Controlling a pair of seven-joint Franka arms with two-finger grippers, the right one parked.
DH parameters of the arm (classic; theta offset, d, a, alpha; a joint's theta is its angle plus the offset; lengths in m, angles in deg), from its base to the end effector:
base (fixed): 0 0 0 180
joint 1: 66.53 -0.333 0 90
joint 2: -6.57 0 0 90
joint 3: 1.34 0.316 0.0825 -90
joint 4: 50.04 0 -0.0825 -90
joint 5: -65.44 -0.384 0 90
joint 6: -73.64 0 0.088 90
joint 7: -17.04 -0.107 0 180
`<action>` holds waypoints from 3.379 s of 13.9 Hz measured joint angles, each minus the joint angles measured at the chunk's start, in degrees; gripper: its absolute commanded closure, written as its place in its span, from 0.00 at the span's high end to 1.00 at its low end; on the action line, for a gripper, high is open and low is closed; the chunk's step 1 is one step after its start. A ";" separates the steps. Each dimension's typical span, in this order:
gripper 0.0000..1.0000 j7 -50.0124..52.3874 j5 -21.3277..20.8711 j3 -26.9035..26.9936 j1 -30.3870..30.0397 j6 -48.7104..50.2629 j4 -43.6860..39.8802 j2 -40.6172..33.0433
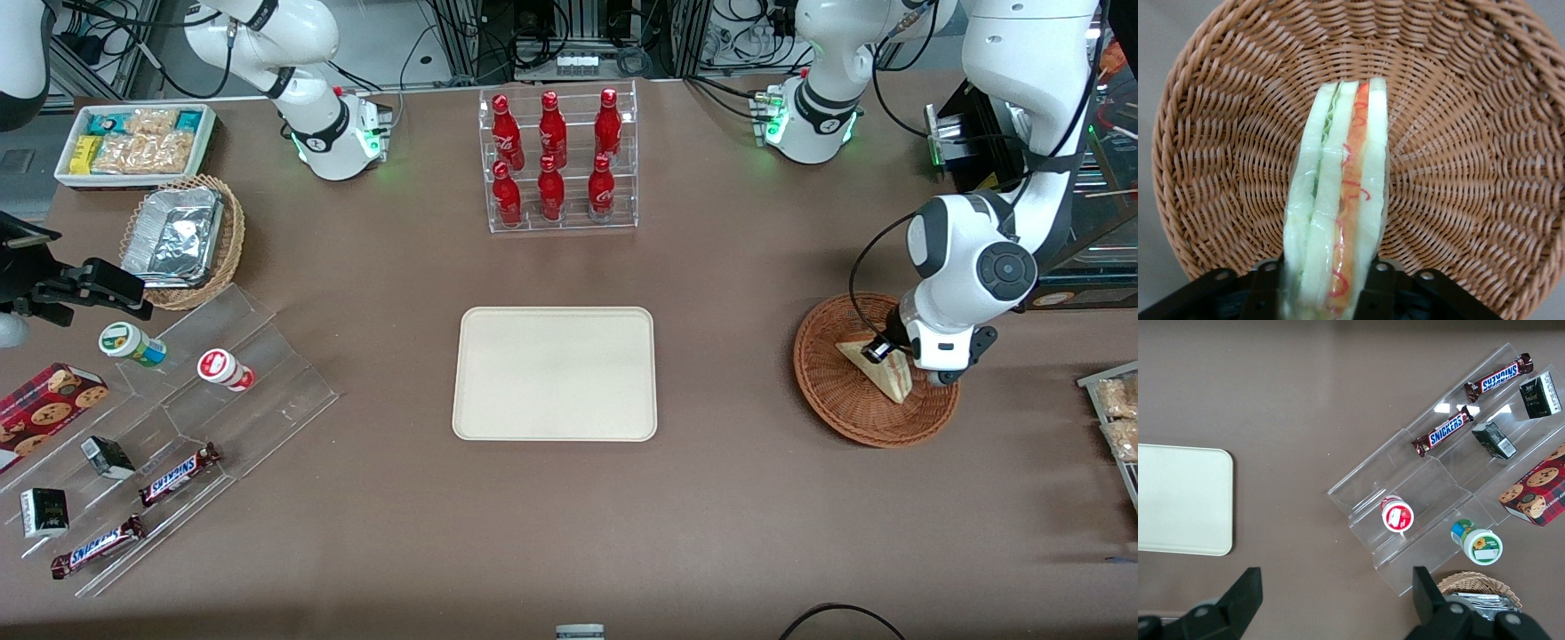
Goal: Place sandwich from basket to tray
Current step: 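Lift the sandwich and carry it over the white tray, then lower the sandwich onto the tray and open the left gripper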
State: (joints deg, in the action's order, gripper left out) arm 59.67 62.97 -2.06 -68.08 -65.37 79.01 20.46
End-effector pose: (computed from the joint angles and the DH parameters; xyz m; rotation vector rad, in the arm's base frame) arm 0.5336 0.0078 0.2505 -2.8923 -1.0974 0.0857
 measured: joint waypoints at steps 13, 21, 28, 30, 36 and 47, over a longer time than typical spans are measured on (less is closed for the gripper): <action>0.17 0.94 -0.04 -8.24 3.01 29.41 -15.03 -8.94; 0.17 5.90 0.16 -21.25 4.08 34.16 -28.34 -6.26; 0.17 9.45 -0.26 -24.43 14.40 34.08 -34.30 2.44; 0.17 13.03 -3.67 -24.42 17.80 34.00 -37.71 7.27; 0.17 15.80 -8.03 -24.39 23.54 30.41 -45.57 18.52; 0.17 16.28 -14.43 -23.64 25.21 21.48 -45.70 26.67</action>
State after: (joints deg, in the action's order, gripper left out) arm 75.95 48.54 -25.70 -42.87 -43.89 33.31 47.13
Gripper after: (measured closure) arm 0.828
